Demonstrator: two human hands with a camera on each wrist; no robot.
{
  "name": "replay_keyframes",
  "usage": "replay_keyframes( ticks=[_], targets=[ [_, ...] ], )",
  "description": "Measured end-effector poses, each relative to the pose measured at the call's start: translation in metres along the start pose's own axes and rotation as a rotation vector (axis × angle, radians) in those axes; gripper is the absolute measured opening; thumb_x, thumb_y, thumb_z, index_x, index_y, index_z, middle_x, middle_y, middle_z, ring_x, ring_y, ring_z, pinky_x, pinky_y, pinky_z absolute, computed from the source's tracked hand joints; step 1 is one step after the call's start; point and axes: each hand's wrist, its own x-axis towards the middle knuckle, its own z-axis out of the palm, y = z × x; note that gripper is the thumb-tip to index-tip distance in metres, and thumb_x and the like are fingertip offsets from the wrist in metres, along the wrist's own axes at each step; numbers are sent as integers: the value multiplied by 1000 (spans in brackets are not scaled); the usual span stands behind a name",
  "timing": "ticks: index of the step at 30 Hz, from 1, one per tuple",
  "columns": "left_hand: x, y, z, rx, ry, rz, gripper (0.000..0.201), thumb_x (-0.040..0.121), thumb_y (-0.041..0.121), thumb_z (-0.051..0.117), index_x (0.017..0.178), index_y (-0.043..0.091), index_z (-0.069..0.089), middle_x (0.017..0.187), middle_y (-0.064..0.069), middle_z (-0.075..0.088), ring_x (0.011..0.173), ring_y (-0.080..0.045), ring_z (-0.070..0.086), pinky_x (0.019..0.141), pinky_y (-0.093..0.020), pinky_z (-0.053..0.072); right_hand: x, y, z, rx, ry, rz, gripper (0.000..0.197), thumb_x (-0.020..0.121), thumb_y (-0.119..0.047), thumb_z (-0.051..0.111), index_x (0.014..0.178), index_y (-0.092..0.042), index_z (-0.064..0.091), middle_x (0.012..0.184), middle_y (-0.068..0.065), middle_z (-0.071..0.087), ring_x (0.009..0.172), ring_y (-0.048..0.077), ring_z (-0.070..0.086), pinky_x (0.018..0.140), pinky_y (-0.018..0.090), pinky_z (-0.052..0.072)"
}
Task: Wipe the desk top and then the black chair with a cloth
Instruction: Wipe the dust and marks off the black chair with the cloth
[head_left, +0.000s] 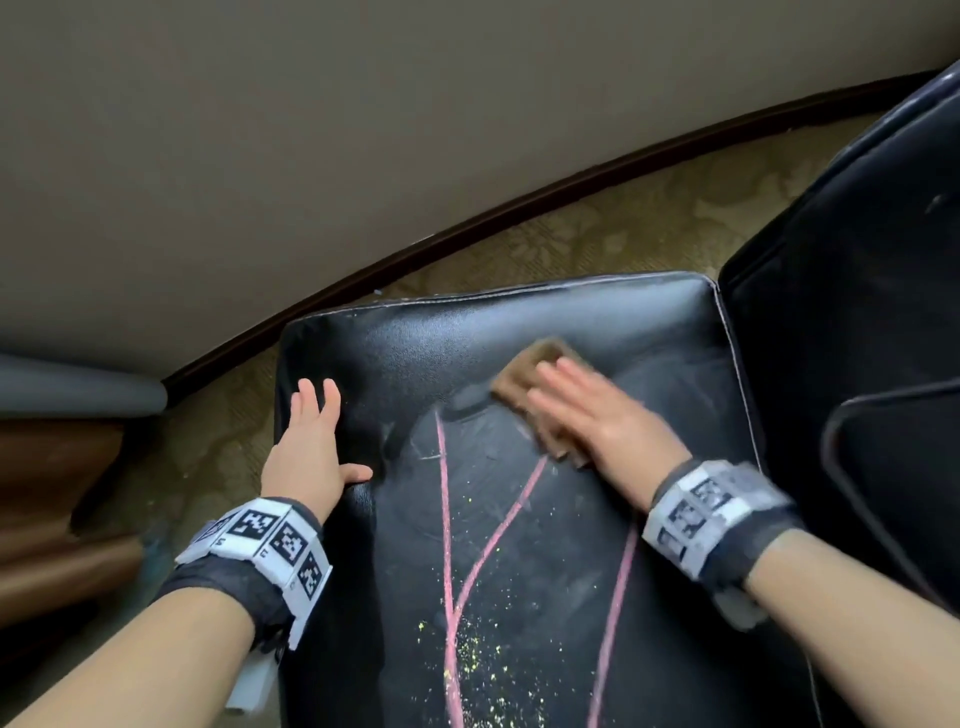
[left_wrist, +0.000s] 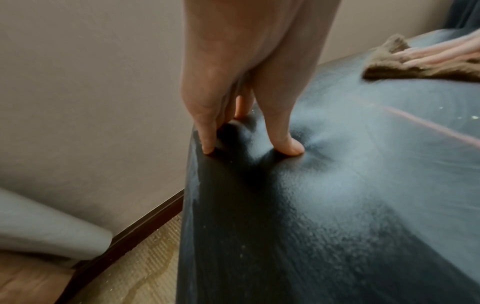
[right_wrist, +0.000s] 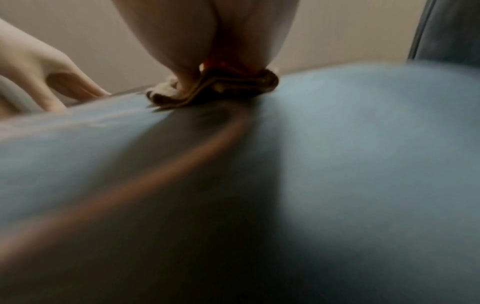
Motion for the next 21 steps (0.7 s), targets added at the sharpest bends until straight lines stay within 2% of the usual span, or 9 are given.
replay_keyframes(
  ticks=[2,4,6,8,11,13,16,18,21],
  targets=[
    [2,-2,2,-27,9,5,100,82,34,69,151,17,-2,158,-9,-9,141,-30,26,100,-37,40,7,23,-14,23,128,215,43,95,-9,34,136,-4,44,147,21,31,138,38,24,116,42,17],
    [4,-6,3,-69,11,19,102,80,34,71,151,20,0,159,-7,-8,137,-32,32,101,-39,39,23,5,-7,2,248,406,55,80,6,49,134,1,45,144,26,35,134,46,28,112,52,22],
    [8,-13,3,-122,7,55,104,77,35,74,151,22,2,159,-5,-7,139,-32,30,105,-40,36,31,-52,23,-92,224,296,59,71,0,56,129,1,47,137,23,46,127,45,41,107,48,32],
    [7,-24,3,-213,17,123,107,74,32,77,151,22,4,159,-3,-6,144,-27,19,111,-36,28,21,-118,57,-80,73,-22,52,77,-17,48,128,-8,48,135,12,51,126,35,46,102,43,40],
    [-9,-44,10,-270,5,258,110,69,24,82,150,23,8,157,2,-9,145,-14,1,115,-29,17,8,-140,69,14,-35,-244,47,85,-22,32,121,-17,62,133,6,55,124,25,51,99,42,45],
    [-32,-59,27,-259,-58,278,119,63,23,86,149,25,3,154,8,-17,142,-7,-10,116,-28,14,15,-114,62,-11,15,-241,42,86,-16,39,121,-16,63,134,7,55,124,26,51,98,45,46],
    [-65,-69,57,-318,-104,244,133,58,24,89,141,35,-14,146,17,-30,139,-3,-16,116,-27,14,36,-92,49,0,170,84,52,76,5,57,127,-6,57,138,16,49,128,36,44,103,53,35],
    [-72,-69,69,-337,-79,220,138,56,24,90,135,39,-22,144,19,-35,139,-3,-18,115,-28,17,37,-126,56,21,235,193,53,75,6,39,124,-2,58,135,19,50,126,39,45,101,56,35],
    [-68,-70,75,-356,-48,196,142,52,25,91,137,36,-23,146,18,-33,139,-3,-20,119,-34,15,17,-183,78,64,93,-144,48,80,-13,32,112,-8,67,125,11,61,119,30,55,99,44,45]
  ],
)
